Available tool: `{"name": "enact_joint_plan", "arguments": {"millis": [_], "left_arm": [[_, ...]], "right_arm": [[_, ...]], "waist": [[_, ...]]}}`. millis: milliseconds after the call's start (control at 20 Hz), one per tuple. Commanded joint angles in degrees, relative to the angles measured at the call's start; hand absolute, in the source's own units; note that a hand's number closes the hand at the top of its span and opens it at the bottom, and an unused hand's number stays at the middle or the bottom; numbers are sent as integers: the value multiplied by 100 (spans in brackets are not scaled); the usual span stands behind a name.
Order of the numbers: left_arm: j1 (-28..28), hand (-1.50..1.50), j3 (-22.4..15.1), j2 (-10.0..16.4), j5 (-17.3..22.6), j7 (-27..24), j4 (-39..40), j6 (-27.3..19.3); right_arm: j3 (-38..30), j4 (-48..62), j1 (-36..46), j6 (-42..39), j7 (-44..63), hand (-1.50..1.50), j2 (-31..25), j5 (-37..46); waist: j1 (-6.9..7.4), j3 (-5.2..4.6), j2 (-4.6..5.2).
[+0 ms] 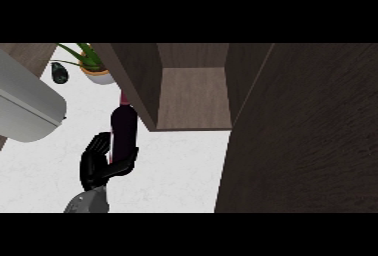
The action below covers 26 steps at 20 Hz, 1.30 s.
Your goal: Pick up the wine, place it into the cabinet and close the cabinet
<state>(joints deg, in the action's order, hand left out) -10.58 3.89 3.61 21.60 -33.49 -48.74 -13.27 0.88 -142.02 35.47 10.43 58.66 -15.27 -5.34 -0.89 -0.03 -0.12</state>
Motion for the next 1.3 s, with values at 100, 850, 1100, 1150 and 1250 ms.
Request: {"name": "enact_joint_plan", "arguments": {"millis": [100,850,1100,1150,1250], "left_arm": [[-78,150,-898,406,-693,-655,-163,1297],[221,150,-1722,-16,-969,203,-2875,979],[139,150,-2069,-347,-934,1071,-3671,529],[-343,150,-1928,-350,-854,1686,-3867,372],[-344,150,-1990,-353,-869,1736,-3895,135]], "right_arm": [[115,-425,-89,50,275,-150,99,-313],[-250,-178,-64,-9,215,-150,-29,-426],[-263,-609,-148,76,544,-150,-28,-498],[-421,-216,232,10,483,-150,-150,-613],[-504,-593,-606,-271,155,-150,-21,-913]], "waist": [[-83,-3,-44],[116,7,-27],[70,6,-38],[76,7,-38],[40,12,-12]]}}
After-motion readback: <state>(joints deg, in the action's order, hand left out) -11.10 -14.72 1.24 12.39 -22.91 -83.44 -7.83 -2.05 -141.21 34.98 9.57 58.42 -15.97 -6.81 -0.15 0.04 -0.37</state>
